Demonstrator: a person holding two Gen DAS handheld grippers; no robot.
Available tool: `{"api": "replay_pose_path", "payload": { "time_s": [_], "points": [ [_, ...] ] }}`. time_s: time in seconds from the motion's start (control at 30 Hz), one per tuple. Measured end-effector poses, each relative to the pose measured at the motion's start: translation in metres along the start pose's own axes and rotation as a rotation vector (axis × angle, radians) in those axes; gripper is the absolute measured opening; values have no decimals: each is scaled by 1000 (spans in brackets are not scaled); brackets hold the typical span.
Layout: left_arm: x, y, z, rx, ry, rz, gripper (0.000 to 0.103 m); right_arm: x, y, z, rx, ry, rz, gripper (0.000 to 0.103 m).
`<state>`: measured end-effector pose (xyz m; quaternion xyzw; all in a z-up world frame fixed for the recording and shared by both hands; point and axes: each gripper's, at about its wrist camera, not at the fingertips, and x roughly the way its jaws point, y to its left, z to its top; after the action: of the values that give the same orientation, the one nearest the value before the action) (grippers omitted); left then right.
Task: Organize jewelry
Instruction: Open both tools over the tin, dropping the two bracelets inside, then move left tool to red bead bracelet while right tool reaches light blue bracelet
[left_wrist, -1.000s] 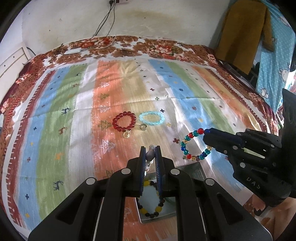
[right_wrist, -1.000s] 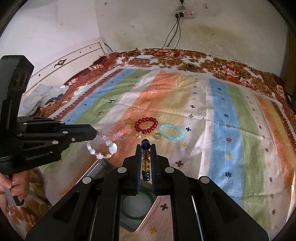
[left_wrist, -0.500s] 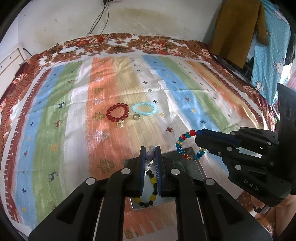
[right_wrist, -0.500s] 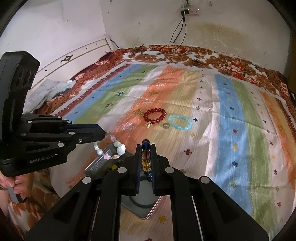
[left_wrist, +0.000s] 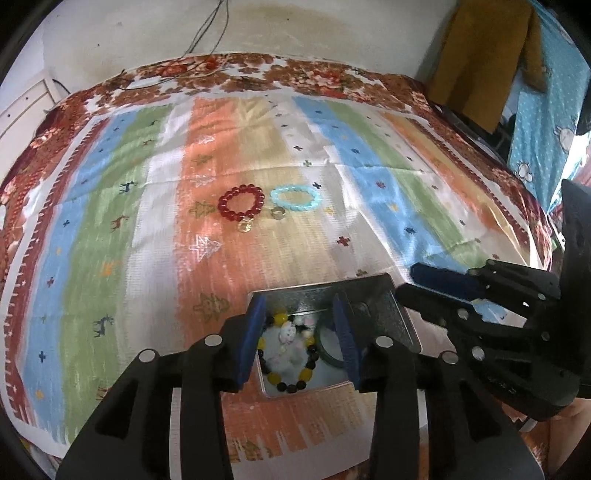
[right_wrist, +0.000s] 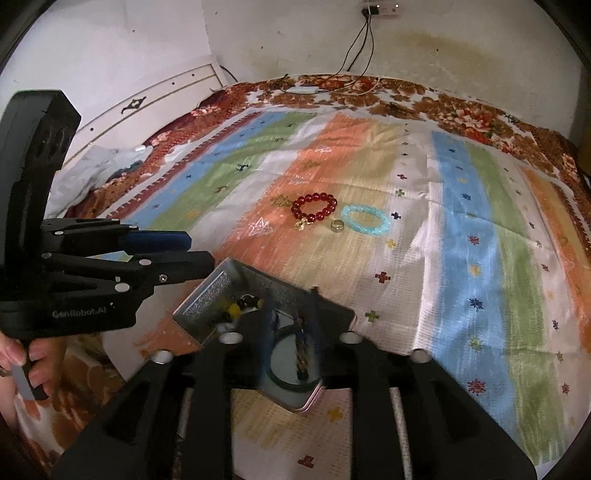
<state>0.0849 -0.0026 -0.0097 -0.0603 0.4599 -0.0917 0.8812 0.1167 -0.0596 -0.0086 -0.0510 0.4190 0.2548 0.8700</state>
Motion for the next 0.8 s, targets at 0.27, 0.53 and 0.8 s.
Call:
{"api": "replay_pose_path", "payload": {
  "time_s": [0.27,0.53,0.8],
  "points": [
    [1,13,2,-55,0,3,40,2,-9,1,26,4,-25,38],
    [9,21,8,-88,18,-17,48,9,-22,7,73,10,-31,46],
    [19,35,29,-98,-4,92,52,16,-36,22,102,-1,-73,51]
  ]
}}
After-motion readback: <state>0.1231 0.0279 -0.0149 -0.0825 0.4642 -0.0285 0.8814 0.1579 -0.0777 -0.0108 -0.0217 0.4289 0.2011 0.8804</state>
